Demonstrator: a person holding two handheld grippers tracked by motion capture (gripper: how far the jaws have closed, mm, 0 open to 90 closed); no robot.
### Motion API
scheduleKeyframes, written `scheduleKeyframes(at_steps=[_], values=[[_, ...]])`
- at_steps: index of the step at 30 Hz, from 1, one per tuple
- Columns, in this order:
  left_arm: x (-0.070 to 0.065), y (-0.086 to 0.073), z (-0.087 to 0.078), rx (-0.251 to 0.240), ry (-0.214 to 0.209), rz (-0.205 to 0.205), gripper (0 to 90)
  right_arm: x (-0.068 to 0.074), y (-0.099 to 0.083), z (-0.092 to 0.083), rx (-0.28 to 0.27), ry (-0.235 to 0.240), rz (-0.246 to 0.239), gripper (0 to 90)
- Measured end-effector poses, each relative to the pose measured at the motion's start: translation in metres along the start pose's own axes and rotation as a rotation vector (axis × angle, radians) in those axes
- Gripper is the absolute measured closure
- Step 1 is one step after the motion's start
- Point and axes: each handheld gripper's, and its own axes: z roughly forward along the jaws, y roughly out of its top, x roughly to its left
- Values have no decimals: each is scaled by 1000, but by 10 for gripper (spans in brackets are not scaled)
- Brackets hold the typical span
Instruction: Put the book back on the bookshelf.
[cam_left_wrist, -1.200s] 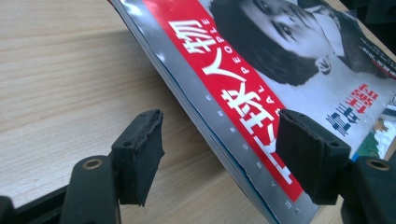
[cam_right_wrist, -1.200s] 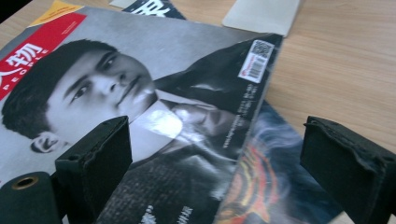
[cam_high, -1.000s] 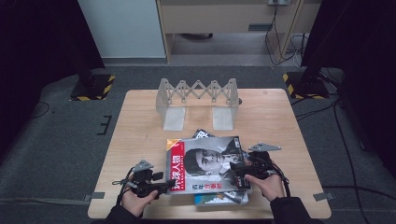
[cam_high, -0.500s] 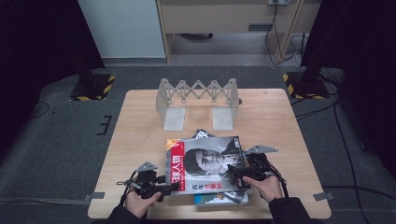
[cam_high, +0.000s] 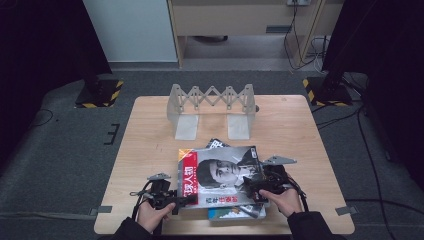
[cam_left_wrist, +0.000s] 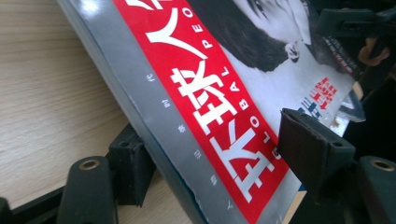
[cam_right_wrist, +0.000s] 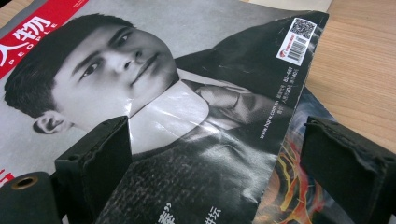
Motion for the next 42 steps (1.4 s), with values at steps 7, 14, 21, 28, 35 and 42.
scheduleKeyframes(at_steps=[7, 14, 21, 28, 35, 42], values=[[-2, 1, -10, -45, -24, 6, 425, 1, -1, 1, 2, -2, -4, 85], [-11, 9, -21, -181, -81, 23, 464, 1, -2, 2, -1, 0, -8, 76], [-11, 20, -14, -176, -79, 32, 458, 2, -3, 2, -1, -4, -18, 69], [-9, 27, -6, -151, -130, 23, 496, 1, -3, 2, -5, 5, -8, 69], [-12, 32, -3, -135, -109, 36, 620, 0, -3, 2, -9, 12, 6, 70], [-12, 37, -8, -144, -102, 17, 705, -2, -2, 1, -14, 20, 24, 83]])
